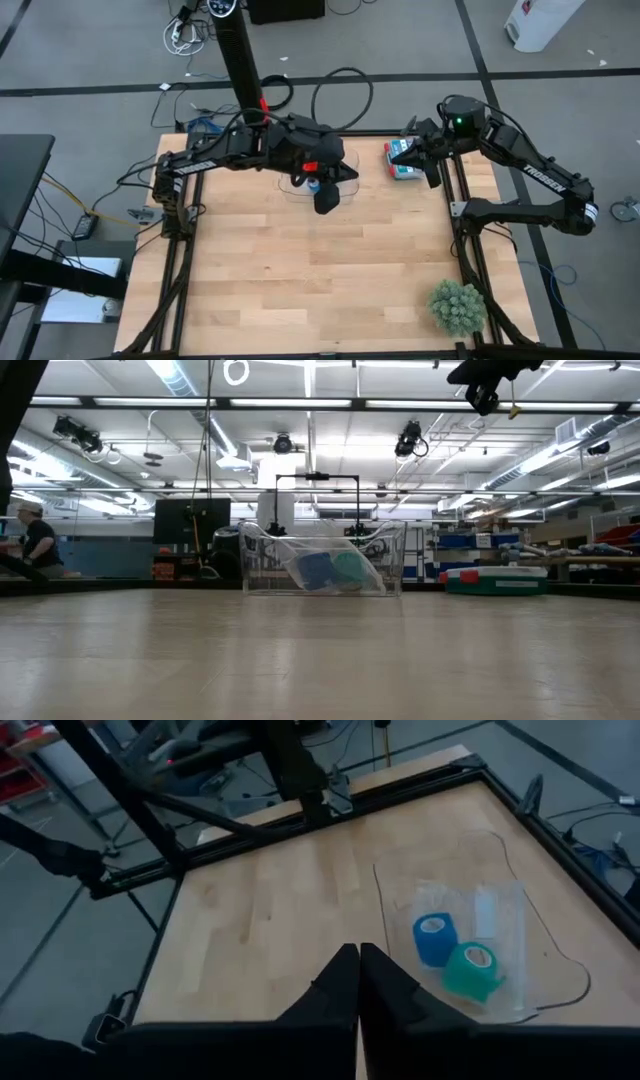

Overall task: Roll bandage
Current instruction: Return to Home Position

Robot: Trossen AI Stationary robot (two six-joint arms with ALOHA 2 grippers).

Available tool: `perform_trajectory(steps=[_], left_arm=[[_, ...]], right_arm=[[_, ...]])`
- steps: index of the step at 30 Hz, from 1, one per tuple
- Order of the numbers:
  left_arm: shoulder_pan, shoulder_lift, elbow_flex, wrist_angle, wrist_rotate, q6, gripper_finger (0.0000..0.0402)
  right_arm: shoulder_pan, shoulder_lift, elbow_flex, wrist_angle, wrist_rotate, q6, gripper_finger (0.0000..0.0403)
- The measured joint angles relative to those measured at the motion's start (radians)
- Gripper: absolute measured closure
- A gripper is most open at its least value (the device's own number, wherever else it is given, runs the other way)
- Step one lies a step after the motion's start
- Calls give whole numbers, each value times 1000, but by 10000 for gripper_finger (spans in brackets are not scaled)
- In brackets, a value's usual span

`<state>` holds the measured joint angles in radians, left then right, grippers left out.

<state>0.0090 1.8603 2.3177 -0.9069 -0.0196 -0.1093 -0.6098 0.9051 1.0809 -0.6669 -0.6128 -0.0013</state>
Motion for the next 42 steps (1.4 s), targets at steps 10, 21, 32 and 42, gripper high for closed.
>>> perform_trajectory(steps=[10,21,32,42], left_arm=[[-1,0,0,179,2,0,390],[8,79,-1,262,-16,0,389],[4,165,2,630,-20,0,389],[4,183,0,397,-24,0,389]], right_arm=[[0,0,0,0,1,0,387],[1,-41,-85,39,10,0,393],[-8,-180,-387,702,8,-1,393],[-33,-228,-434,899,10,-1,394]])
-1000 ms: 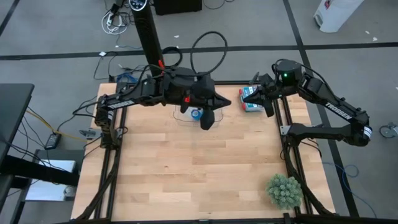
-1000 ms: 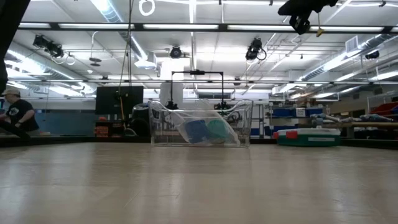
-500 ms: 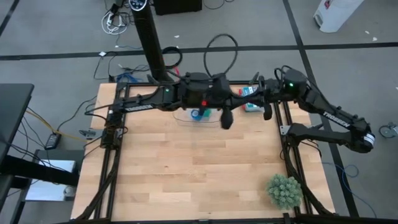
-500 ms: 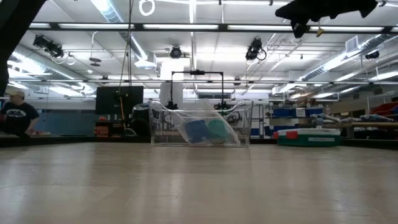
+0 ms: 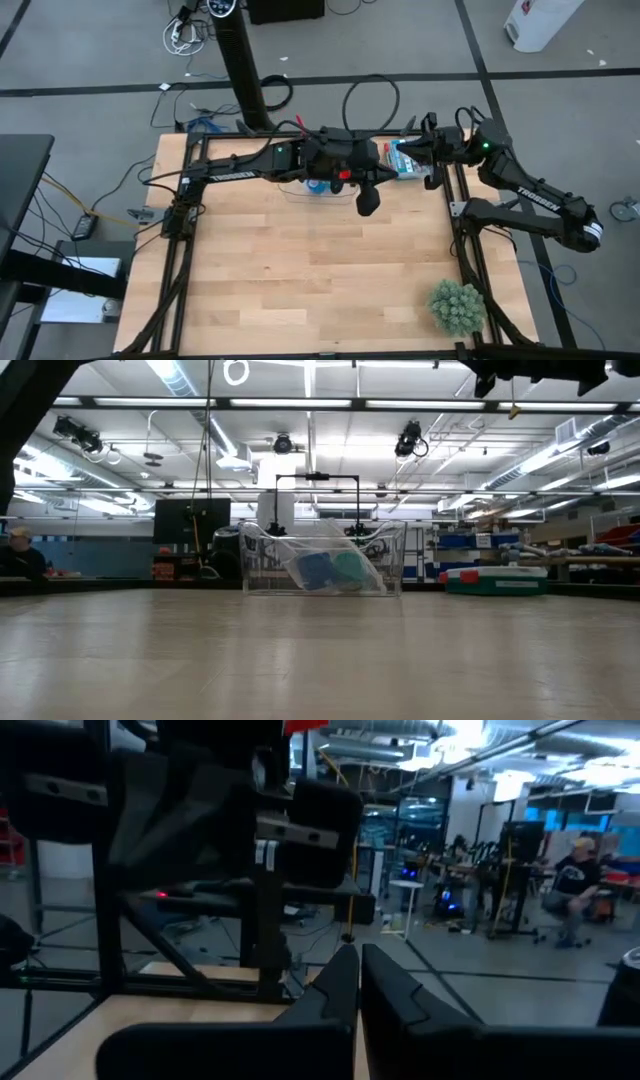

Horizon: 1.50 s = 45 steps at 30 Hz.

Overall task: Roll bandage
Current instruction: Return to Home Position

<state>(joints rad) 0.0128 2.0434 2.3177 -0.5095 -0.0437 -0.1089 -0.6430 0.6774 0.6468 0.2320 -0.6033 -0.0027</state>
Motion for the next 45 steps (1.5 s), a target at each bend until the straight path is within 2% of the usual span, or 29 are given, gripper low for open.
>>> perform_trajectory(steps=[7,15,24,32,35,38,45], left_arm=[[-10,-1,0,12,-3,0,389],[-18,-13,0,-223,-2,0,389],[-9,-173,1,-404,-6,0,389],[44,-293,-18,-450,-8,0,389],[67,-366,-121,-466,-11,0,389],[79,-473,-308,-419,-13,0,389],[97,-725,-806,107,-14,0,389]], right_arm=[[-39,-24,0,-12,2,0,398],[-43,-40,0,-25,1,0,395],[-43,-90,-72,-41,-1,1,396],[-54,-134,-137,-31,1,1,397],[-58,-149,-166,-15,1,1,395],[-60,-163,-208,30,1,1,395],[-61,-188,-291,89,1,1,394]])
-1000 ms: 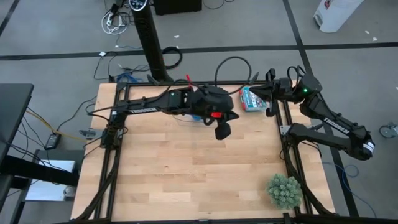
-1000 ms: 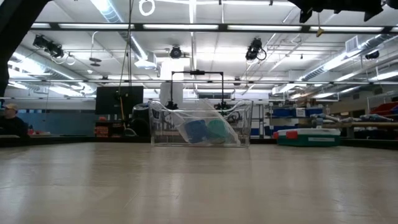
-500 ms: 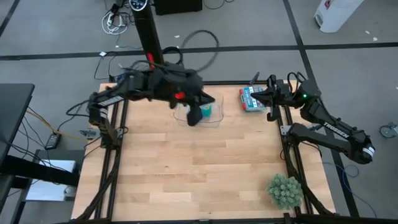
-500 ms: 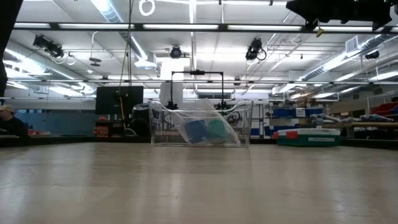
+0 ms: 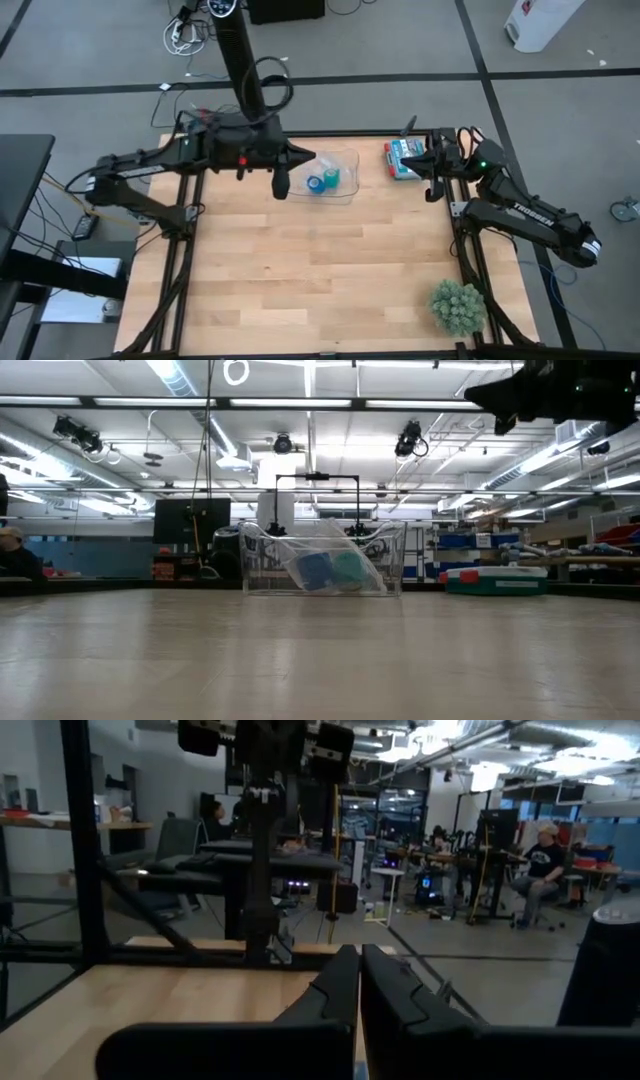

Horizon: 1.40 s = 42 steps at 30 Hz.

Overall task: Roll bandage
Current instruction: Return to Home Position

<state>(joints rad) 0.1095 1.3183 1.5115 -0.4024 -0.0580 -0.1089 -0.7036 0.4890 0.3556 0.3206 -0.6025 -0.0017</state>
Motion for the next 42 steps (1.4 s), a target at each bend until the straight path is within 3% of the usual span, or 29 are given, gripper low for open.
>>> perform_trajectory(steps=[10,20,27,30,34,42], left_arm=[[43,-215,-466,433,-1,0,389],[86,-294,-738,713,-3,0,389],[94,-297,-1006,1257,-2,0,389],[94,-298,-1103,1414,-1,0,389],[94,-297,-1172,1522,-2,0,389],[94,-298,-1244,1518,-1,0,389]], right_arm=[[0,-6,-95,98,0,0,394],[0,-5,-145,176,0,0,394],[0,-5,-145,177,0,0,394],[0,-5,-145,177,0,0,394],[0,-5,-145,178,0,0,394],[0,-4,-145,171,0,0,395]])
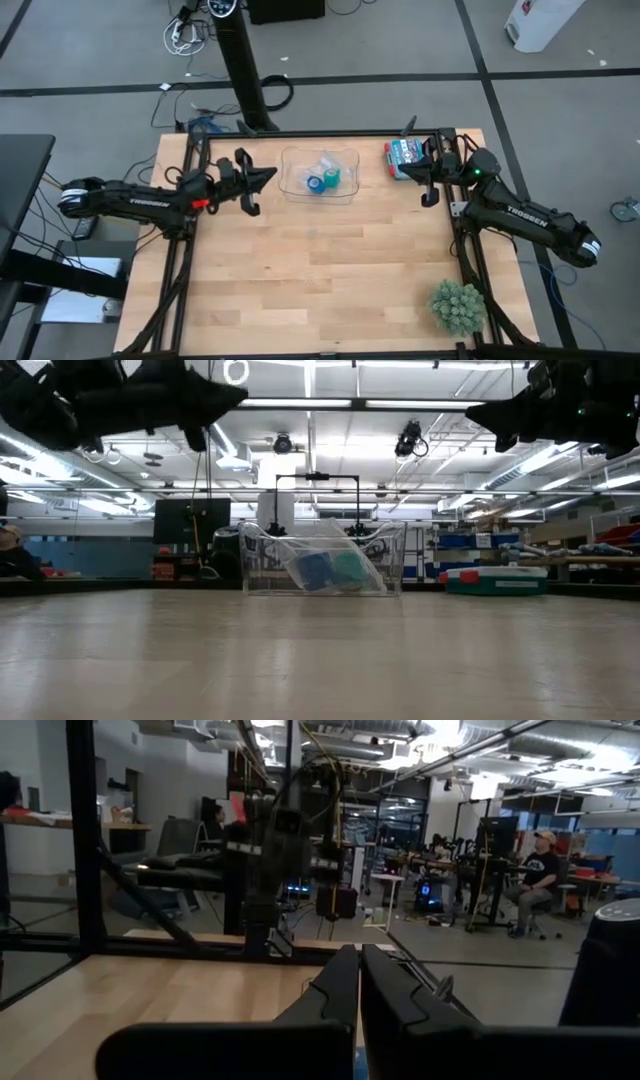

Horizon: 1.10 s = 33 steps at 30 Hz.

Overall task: Roll bandage
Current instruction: Return to Home Position

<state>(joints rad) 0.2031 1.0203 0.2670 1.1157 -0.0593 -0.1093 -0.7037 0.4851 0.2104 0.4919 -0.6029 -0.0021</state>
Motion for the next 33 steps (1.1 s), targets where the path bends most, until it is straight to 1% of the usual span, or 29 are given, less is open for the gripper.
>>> perform_trajectory(steps=[7,15,18,24,33], left_arm=[[0,1,-140,-13,0,0,389],[-1,1,-257,-11,0,0,389],[0,2,-259,-45,0,0,389],[-1,10,-259,-45,0,0,389],[-1,10,-259,-44,0,0,389]], right_arm=[[0,18,0,-18,0,0,395],[0,26,-1,-16,0,0,395],[0,25,-26,5,0,0,395],[0,23,-60,8,1,0,395],[3,-120,-176,10,-1,0,395]])
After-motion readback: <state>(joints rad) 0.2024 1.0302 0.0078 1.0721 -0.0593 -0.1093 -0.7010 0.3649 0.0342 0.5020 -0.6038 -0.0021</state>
